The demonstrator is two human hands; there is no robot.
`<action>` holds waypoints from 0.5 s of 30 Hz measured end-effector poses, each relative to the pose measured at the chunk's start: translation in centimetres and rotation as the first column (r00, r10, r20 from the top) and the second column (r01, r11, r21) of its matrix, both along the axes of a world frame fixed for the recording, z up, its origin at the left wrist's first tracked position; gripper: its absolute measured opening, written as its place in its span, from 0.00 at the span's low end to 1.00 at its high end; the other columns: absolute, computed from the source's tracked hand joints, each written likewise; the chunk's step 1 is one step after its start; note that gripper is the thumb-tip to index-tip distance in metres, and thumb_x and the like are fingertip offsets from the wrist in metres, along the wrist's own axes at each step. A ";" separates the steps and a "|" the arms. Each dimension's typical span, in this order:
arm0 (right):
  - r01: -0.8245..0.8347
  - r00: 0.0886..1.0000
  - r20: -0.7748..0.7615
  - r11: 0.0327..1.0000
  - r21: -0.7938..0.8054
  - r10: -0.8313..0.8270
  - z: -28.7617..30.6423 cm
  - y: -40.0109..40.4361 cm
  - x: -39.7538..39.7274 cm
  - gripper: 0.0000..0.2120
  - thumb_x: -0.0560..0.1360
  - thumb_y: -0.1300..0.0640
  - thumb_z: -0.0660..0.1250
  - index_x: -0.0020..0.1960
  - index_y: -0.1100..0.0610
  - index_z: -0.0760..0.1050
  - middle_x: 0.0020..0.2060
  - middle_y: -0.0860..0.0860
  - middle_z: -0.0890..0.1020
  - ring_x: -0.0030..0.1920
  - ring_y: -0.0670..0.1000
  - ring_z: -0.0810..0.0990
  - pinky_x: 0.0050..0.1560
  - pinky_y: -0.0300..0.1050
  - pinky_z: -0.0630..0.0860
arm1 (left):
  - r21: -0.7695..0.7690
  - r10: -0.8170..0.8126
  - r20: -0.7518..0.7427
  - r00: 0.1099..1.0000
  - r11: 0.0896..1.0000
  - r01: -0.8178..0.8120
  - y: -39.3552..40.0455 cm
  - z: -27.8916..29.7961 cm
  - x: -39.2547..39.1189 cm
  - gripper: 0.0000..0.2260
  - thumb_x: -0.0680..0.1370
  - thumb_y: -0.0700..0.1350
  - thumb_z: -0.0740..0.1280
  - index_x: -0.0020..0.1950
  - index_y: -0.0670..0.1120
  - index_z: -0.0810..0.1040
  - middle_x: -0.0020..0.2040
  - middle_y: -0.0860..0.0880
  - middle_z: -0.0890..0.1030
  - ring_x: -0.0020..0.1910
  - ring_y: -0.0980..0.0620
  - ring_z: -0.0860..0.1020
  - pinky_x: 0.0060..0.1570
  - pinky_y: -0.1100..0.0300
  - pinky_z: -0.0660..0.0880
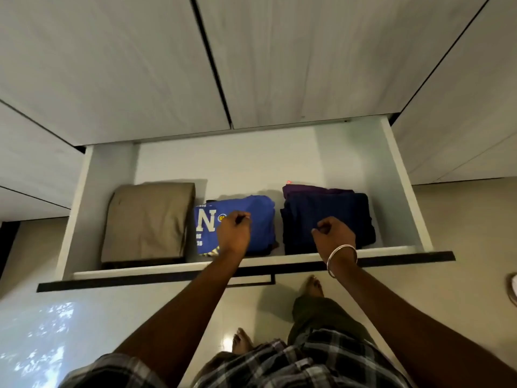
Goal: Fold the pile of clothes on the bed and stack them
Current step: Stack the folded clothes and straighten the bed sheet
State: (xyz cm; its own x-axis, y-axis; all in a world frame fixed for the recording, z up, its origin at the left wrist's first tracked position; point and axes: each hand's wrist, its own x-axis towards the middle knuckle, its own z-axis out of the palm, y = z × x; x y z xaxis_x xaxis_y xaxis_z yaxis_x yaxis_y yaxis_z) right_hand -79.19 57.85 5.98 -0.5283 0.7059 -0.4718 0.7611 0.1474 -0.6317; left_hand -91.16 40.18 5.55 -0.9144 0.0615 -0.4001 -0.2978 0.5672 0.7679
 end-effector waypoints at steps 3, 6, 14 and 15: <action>0.066 0.998 -0.026 0.998 0.024 -0.065 1.1 -5.8 1.0 0.04 0.74 0.58 0.72 0.47 0.57 0.80 0.39 0.50 0.81 0.42 0.50 0.77 0.49 0.42 0.74 | 0.060 0.072 0.061 0.996 0.995 -0.075 -6.2 0.4 1.0 0.07 0.77 0.41 0.66 0.42 0.50 0.81 0.41 0.48 0.84 0.45 0.45 0.82 0.52 0.47 0.80; 0.191 0.982 0.010 0.980 -0.050 -0.191 1.0 -11.6 1.7 0.06 0.73 0.55 0.74 0.44 0.57 0.79 0.39 0.53 0.82 0.41 0.52 0.77 0.45 0.42 0.70 | 0.068 0.184 0.063 0.981 0.980 -0.188 -12.9 1.1 2.5 0.05 0.76 0.44 0.67 0.45 0.46 0.83 0.43 0.45 0.84 0.45 0.43 0.82 0.50 0.48 0.80; 0.539 0.764 -0.002 0.640 -0.547 -0.645 -0.8 -16.9 1.3 0.14 0.75 0.64 0.71 0.57 0.58 0.70 0.45 0.59 0.80 0.36 0.54 0.80 0.38 0.48 0.80 | 0.009 0.547 0.471 0.692 0.782 -0.623 -21.8 -0.2 3.2 0.20 0.79 0.47 0.64 0.68 0.41 0.72 0.60 0.40 0.79 0.57 0.39 0.80 0.55 0.44 0.79; 0.566 0.732 0.011 0.598 -0.568 -0.682 -0.7 -16.9 1.2 0.17 0.75 0.65 0.70 0.60 0.58 0.69 0.46 0.58 0.79 0.37 0.54 0.80 0.40 0.48 0.81 | 0.058 0.525 0.539 0.658 0.757 -0.651 -22.2 -0.4 2.9 0.21 0.82 0.46 0.60 0.74 0.42 0.66 0.67 0.40 0.75 0.64 0.39 0.76 0.58 0.44 0.77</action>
State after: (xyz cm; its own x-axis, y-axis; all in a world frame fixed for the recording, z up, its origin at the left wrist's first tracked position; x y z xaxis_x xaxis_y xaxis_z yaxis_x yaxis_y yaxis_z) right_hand -78.00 40.90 5.24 -0.1665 0.5837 -0.7947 0.3998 -0.6968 -0.5956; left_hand -88.27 18.03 5.16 -0.4909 -0.2777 -0.8258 -0.8554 -0.0260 0.5173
